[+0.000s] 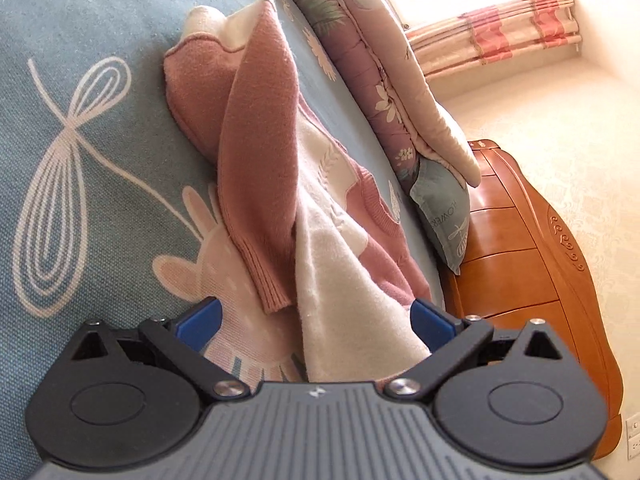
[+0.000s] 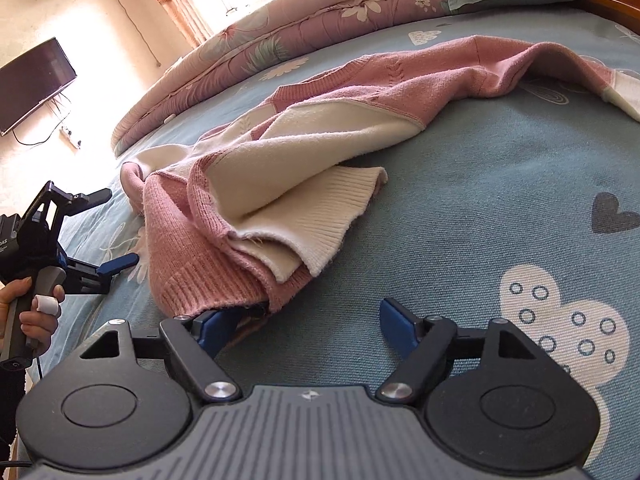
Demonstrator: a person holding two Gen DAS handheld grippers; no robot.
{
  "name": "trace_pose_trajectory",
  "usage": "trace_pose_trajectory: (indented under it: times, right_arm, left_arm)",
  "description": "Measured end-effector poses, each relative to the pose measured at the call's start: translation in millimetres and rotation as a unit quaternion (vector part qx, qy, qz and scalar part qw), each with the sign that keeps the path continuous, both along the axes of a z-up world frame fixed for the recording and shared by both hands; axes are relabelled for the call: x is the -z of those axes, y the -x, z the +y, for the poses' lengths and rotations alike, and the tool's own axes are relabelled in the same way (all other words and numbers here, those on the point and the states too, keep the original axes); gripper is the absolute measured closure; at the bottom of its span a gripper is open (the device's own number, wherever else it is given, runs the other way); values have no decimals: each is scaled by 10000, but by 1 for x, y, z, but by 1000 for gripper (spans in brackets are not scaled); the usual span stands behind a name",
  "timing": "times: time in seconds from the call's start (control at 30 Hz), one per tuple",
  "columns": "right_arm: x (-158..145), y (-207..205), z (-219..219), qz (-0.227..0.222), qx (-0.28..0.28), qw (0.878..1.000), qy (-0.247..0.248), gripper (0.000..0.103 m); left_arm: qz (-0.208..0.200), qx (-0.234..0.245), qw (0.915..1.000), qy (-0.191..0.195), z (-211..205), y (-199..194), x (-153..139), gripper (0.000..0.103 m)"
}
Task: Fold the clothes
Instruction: 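Grasp the pink sleeve cuff with the left tool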
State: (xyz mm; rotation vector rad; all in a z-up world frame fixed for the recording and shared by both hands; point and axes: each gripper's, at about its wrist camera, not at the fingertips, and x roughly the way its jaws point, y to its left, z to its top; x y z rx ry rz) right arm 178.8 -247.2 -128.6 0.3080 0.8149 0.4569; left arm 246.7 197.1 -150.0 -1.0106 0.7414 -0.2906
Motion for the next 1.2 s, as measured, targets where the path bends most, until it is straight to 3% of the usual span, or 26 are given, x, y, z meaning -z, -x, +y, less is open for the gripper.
trace_pose_trajectory:
  times: [0.13, 0.3, 0.5, 0.63, 0.97, 1.03, 1.2]
  right_arm:
    - [1, 1, 0, -18, 20, 10000, -19, 20]
    - [1, 1, 0, -33, 36, 10000, -64, 19]
    - [3, 2, -2, -51, 28, 9999, -141, 19]
    - [4, 2, -2, -63, 22, 9998, -192, 18]
    - [3, 2, 0, -93, -47, 9998, -182, 12]
    - [3, 2, 1, -99, -57, 9998, -162, 11]
    - [2, 2, 3, -99, -81, 9999, -90, 11]
  left_arm:
    - [30, -122, 9997, 202, 2, -19, 4, 3]
    - [81, 9, 9999, 109, 0, -35, 3, 3]
    - [-76, 139, 9987, -493, 9, -28, -3, 3]
    - [-189, 52, 9988, -449, 24, -35, -1, 3]
    - [-289, -219, 9941, -1018, 25, -70, -4, 2]
    - [-362, -253, 9953, -866, 25, -71, -5, 2]
    - [-949, -77, 9955, 14, 30, -58, -7, 2]
